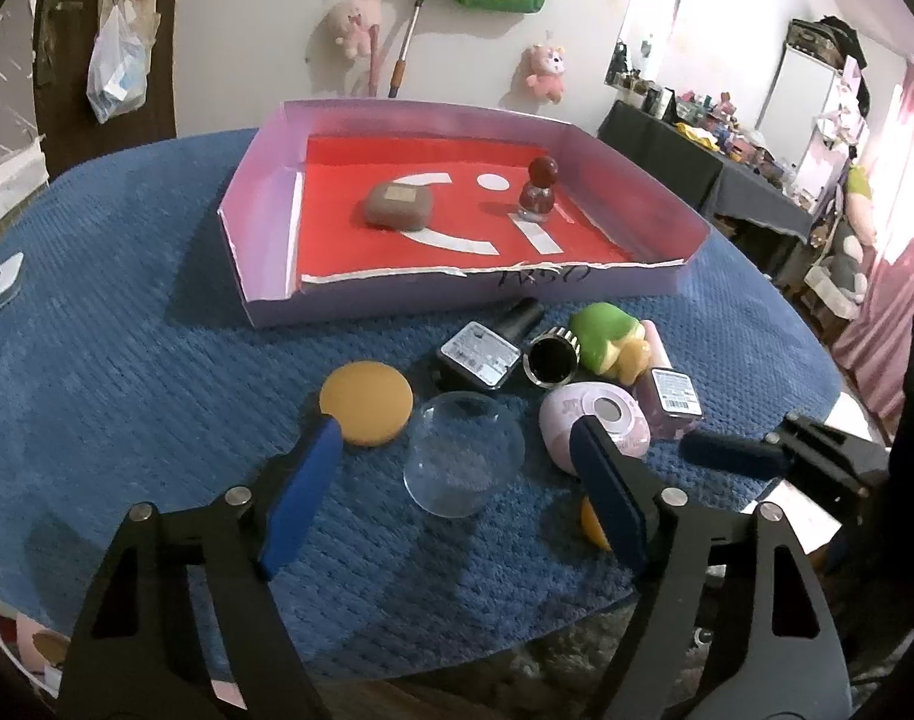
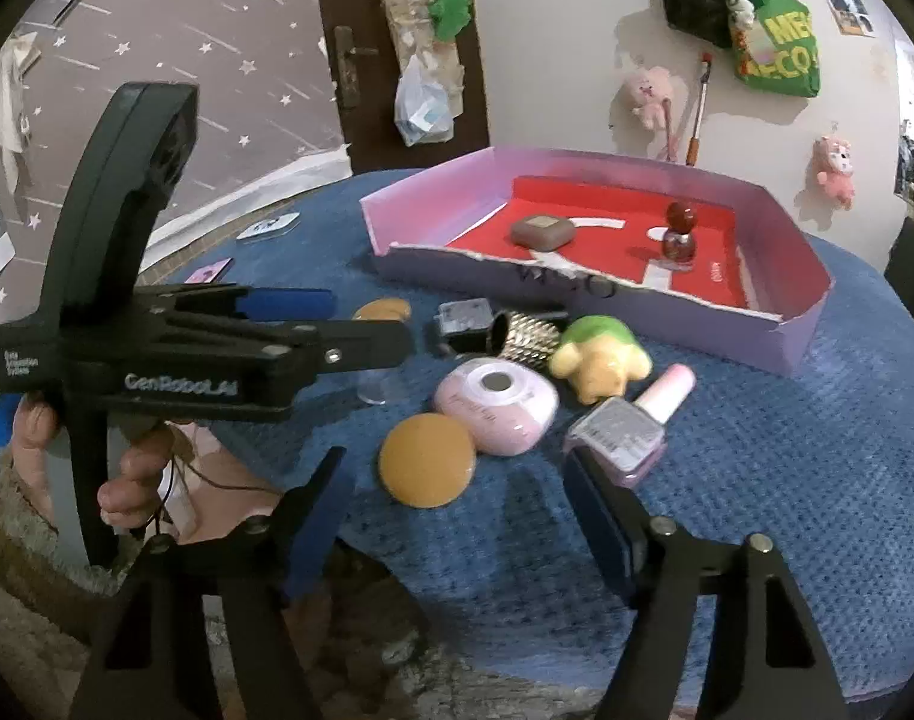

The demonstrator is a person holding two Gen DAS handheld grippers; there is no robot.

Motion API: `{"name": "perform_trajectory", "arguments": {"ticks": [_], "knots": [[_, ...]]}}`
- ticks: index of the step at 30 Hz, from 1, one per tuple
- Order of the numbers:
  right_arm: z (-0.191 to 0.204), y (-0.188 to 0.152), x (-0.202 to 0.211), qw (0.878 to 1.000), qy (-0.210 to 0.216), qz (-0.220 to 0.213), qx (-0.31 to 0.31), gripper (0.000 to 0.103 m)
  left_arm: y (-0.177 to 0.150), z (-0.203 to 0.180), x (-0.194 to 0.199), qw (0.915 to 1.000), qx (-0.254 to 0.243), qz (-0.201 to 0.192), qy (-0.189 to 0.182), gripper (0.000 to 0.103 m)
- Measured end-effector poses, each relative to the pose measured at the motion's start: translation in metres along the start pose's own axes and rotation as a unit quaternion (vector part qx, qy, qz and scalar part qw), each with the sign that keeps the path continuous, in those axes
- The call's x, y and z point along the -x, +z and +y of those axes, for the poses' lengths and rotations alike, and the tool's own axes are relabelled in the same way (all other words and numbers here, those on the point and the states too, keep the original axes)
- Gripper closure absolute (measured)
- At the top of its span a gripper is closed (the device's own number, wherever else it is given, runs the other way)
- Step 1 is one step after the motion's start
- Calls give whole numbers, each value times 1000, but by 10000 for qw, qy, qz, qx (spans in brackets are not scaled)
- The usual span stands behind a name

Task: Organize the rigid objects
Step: 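Grasp the orange round sponge with the right tool while the left tool grasps the clear cup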

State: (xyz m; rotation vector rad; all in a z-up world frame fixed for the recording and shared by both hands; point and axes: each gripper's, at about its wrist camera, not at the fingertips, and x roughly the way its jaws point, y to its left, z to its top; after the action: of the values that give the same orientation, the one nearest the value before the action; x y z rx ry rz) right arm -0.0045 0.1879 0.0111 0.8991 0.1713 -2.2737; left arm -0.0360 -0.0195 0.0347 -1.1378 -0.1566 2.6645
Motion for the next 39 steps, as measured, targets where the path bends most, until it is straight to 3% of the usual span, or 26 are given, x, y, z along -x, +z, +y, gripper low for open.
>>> {"name": "perform_trajectory", "arguments": {"ticks": [6, 12, 15, 18, 26, 31, 39], "knots": [[8, -4, -14, 9998, 126, 150, 29, 50, -1, -1, -5, 9999, -27, 75, -92, 44], [11, -5, -23, 9996, 117, 243, 52, 62, -2, -6, -7, 9999, -119, 61, -84, 44], [9, -4, -23, 9996, 137, 233, 22, 63, -3, -6, -6, 9999, -119, 67, -71, 45], [10, -4, -23, 9996, 120, 239, 36, 63, -5, -6, -6, 9998, -78, 106, -134, 54], [9, -4, -23, 9996, 147, 243, 1, 63, -12, -3, -13, 9996, 75, 200, -197, 55], [9, -4, -23, 9996, 152, 242, -11, 63, -10, 3, -18, 9993, 196, 184, -249, 62], [8, -2, -18, 9995, 249, 173, -110, 63, -10, -3, -12, 9998, 60, 123, -143, 65]]}}
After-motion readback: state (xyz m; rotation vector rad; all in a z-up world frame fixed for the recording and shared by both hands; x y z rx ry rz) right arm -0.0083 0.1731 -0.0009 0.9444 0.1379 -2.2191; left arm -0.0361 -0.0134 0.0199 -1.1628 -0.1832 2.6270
